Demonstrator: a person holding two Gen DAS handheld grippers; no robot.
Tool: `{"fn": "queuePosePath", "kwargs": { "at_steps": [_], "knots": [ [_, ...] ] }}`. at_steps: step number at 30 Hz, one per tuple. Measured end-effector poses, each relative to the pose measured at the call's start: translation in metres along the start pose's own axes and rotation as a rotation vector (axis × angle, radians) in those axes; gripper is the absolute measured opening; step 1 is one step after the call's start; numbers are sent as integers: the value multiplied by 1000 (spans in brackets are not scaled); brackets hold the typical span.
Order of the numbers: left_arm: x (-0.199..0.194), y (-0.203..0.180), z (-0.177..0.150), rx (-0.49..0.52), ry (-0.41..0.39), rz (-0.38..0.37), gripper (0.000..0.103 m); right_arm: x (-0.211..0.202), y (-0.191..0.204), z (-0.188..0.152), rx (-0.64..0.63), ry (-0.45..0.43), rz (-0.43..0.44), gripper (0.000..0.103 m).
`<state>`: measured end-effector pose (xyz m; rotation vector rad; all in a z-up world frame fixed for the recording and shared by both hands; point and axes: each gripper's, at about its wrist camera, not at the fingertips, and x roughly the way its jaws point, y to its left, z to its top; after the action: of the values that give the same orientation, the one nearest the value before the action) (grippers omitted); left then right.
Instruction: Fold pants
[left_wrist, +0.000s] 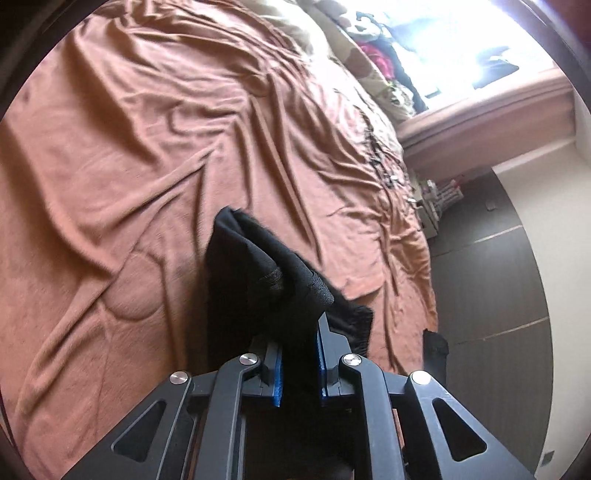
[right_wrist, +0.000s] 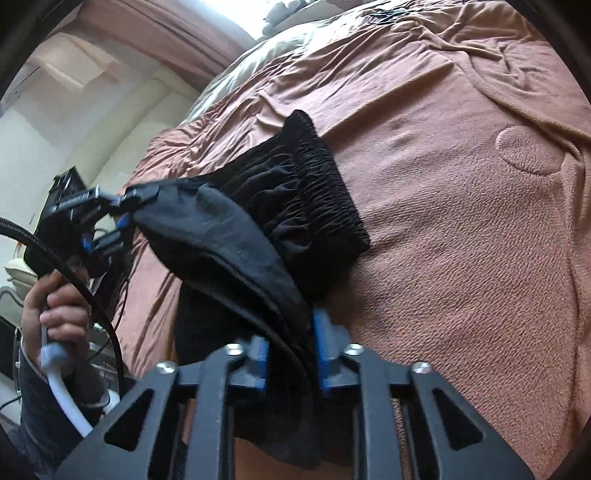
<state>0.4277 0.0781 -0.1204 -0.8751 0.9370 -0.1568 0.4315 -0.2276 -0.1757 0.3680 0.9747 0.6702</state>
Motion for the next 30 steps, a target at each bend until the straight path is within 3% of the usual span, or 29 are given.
{"fn": "queuePosePath", "kwargs": {
  "at_steps": [4,16,27,29,30],
  "knots": [
    [6,-13,10,29,7,-23,14,-5,2,0,-10,-6,11,5],
    [48,-52,36,100,71,-35,14,-22,0,-6,-25,-40,60,3],
    [99,-84,40,176,146,-25,15,-32,-4,-12,-7,-49,78,3],
    [108,-87,41,180,163,-28,21,-33,-5,-13,-4,-50,75,3],
    [110,-88,41,181,169,-36,33,-33,-5,-13,-2,-49,73,3]
  ]
}}
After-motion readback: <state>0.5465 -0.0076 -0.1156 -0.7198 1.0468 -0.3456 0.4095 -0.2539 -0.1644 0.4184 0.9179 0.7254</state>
